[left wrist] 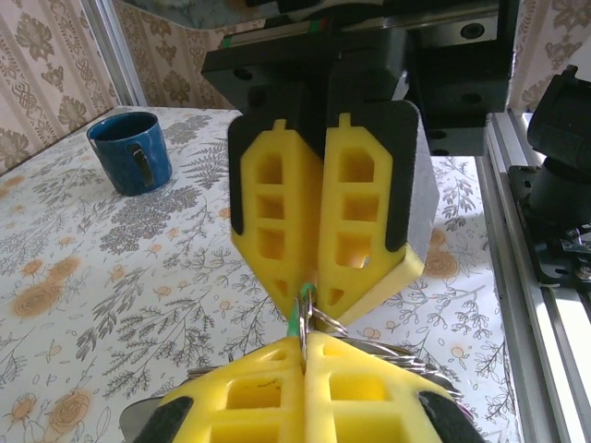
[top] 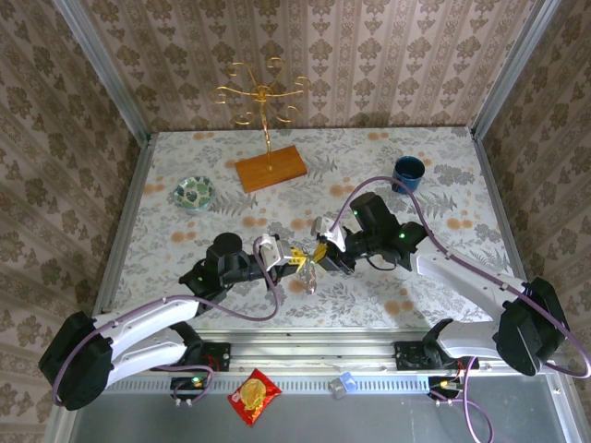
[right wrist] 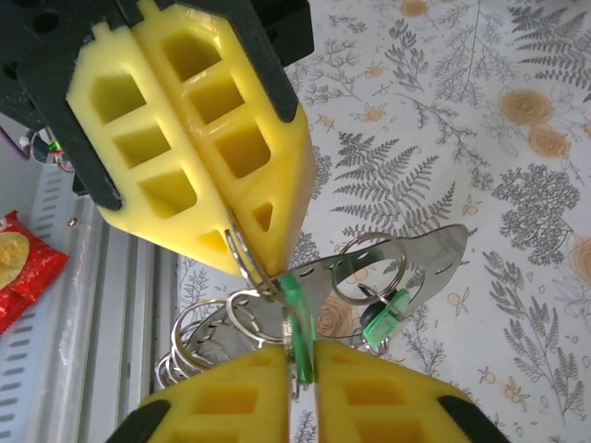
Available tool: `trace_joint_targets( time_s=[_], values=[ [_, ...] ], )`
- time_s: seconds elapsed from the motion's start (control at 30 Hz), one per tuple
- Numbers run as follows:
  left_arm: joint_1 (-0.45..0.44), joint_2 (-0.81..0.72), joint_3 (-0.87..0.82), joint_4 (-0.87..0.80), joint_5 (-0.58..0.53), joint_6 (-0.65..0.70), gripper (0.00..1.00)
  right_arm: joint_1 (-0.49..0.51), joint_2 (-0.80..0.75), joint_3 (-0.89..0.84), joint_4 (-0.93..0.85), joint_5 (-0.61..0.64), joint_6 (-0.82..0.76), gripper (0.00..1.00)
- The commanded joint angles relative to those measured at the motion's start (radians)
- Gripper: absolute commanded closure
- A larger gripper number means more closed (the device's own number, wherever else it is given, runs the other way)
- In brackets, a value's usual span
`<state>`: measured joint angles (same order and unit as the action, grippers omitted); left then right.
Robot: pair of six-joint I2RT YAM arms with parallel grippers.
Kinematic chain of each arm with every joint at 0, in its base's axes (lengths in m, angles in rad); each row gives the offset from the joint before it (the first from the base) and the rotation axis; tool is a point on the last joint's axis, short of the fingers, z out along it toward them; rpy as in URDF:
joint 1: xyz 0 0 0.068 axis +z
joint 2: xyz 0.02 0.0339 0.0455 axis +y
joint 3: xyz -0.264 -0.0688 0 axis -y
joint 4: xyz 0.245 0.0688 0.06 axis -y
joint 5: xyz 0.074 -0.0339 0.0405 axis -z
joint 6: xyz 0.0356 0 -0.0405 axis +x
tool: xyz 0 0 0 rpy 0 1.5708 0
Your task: Put the keys on the keyring
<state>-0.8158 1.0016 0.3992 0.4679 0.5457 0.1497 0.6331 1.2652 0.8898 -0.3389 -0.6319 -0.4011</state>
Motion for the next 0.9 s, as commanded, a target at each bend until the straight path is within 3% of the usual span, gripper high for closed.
trace_joint_targets(
  time_s=[0.0,0.1,0.57,0.73,0.87],
  values=[
    [0.004,-0.015,-0.005,0.067,0.029,-0.015,1.0,0.005,-0.001,0.022,-0.001,0.004,-0.017,0.94],
    [0.004,-0.009,-0.006,0.083,0.04,-0.017,1.0,0.006,0.008,0.032,-0.023,0.013,-0.035,1.0],
    [0.003,0.016,-0.008,0.122,0.044,0.008,1.0,0.025,0.057,0.083,-0.131,-0.011,-0.1,1.0],
    [0.003,0.014,-0.011,0.116,0.047,0.011,1.0,-0.007,-0.004,0.048,-0.1,0.006,-0.072,0.74],
    [0.003,0.015,-0.014,0.125,0.054,0.01,1.0,-0.026,-0.07,0.006,-0.061,-0.001,-0.052,0.67]
  ],
)
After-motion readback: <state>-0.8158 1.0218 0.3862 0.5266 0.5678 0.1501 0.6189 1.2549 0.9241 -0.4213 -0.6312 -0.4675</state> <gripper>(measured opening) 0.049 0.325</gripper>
